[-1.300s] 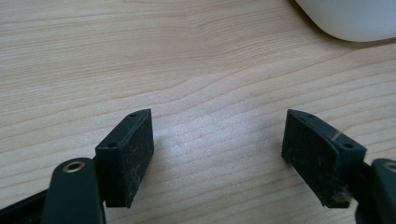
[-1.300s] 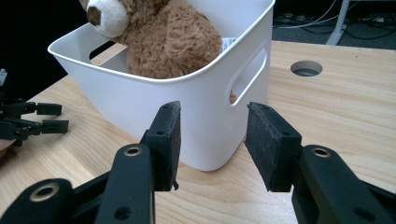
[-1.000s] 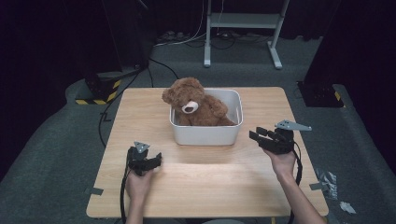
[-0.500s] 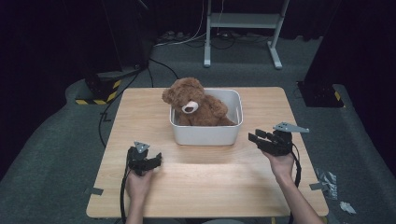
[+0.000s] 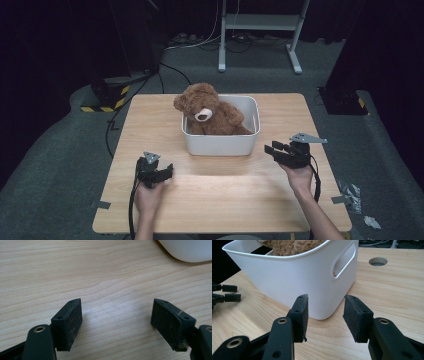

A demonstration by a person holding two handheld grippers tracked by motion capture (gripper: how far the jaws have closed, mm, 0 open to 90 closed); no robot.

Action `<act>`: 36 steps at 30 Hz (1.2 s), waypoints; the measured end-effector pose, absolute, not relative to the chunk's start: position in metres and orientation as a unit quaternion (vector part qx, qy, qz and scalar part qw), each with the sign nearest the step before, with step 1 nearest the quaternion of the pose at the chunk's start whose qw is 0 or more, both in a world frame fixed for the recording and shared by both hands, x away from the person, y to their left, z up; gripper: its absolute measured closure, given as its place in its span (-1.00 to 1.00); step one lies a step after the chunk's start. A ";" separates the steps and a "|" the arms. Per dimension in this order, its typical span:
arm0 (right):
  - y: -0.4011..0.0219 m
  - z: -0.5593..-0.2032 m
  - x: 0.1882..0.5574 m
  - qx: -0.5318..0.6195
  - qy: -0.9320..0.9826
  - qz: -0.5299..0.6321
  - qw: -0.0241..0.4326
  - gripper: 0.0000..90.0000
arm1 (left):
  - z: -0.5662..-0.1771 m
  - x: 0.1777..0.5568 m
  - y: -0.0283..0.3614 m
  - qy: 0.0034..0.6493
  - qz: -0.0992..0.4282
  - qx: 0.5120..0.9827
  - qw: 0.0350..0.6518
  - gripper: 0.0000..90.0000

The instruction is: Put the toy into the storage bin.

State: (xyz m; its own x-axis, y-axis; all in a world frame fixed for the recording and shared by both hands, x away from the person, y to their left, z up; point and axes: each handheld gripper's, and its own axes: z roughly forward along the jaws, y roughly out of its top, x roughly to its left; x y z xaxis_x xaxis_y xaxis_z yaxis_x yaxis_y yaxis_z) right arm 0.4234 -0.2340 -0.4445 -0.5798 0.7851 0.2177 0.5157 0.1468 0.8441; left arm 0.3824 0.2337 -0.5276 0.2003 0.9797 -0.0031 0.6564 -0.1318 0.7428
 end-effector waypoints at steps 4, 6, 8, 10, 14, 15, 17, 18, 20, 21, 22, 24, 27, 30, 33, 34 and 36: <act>-0.235 -0.448 0.424 0.438 0.746 0.482 0.138 0.21 | -0.528 0.382 0.234 0.578 0.256 0.707 0.316 -0.45; -0.234 -0.451 0.425 0.441 0.745 0.481 0.137 0.21 | -0.528 0.382 0.234 0.578 0.256 0.707 0.316 -0.45; -0.234 -0.452 0.425 0.440 0.747 0.479 0.138 0.21 | -0.528 0.382 0.234 0.578 0.256 0.707 0.316 -0.45; -0.233 -0.454 0.425 0.442 0.747 0.477 0.137 0.21 | -0.528 0.382 0.234 0.578 0.256 0.707 0.316 -0.45; -0.232 -0.456 0.426 0.444 0.748 0.475 0.133 0.21 | -0.528 0.383 0.234 0.577 0.256 0.708 0.315 -0.45; -0.232 -0.457 0.427 0.445 0.748 0.474 0.132 0.21 | -0.528 0.382 0.234 0.578 0.256 0.707 0.316 -0.45; -0.232 -0.459 0.427 0.445 0.748 0.474 0.133 0.21 | -0.528 0.382 0.234 0.578 0.256 0.708 0.316 -0.45; -0.232 -0.459 0.427 0.447 0.748 0.473 0.131 0.20 | -0.528 0.382 0.234 0.578 0.256 0.707 0.316 -0.45; -0.232 -0.460 0.428 0.448 0.749 0.471 0.130 0.20 | -0.528 0.382 0.234 0.578 0.256 0.707 0.316 -0.45; -0.232 -0.461 0.429 0.449 0.748 0.472 0.130 0.20 | -0.528 0.382 0.234 0.578 0.256 0.707 0.316 -0.45; -0.232 -0.462 0.429 0.450 0.747 0.472 0.130 0.20 | -0.528 0.382 0.234 0.578 0.256 0.707 0.316 -0.45; -0.232 -0.463 0.429 0.453 0.747 0.470 0.127 0.20 | -0.528 0.382 0.234 0.578 0.256 0.707 0.316 -0.45; -0.231 -0.466 0.431 0.454 0.747 0.468 0.129 0.20 | -0.528 0.382 0.234 0.578 0.256 0.707 0.316 -0.45; -0.230 -0.469 0.432 0.455 0.748 0.466 0.127 0.20 | -0.528 0.382 0.234 0.578 0.256 0.707 0.316 -0.45; -0.229 -0.471 0.433 0.458 0.750 0.461 0.126 0.20 | -0.528 0.382 0.234 0.578 0.256 0.707 0.316 -0.45; -0.229 -0.472 0.434 0.458 0.749 0.462 0.128 0.20 | -0.528 0.382 0.234 0.578 0.256 0.708 0.316 -0.45; -0.228 -0.473 0.435 0.458 0.750 0.459 0.128 0.20 | -0.528 0.382 0.234 0.578 0.256 0.707 0.316 -0.45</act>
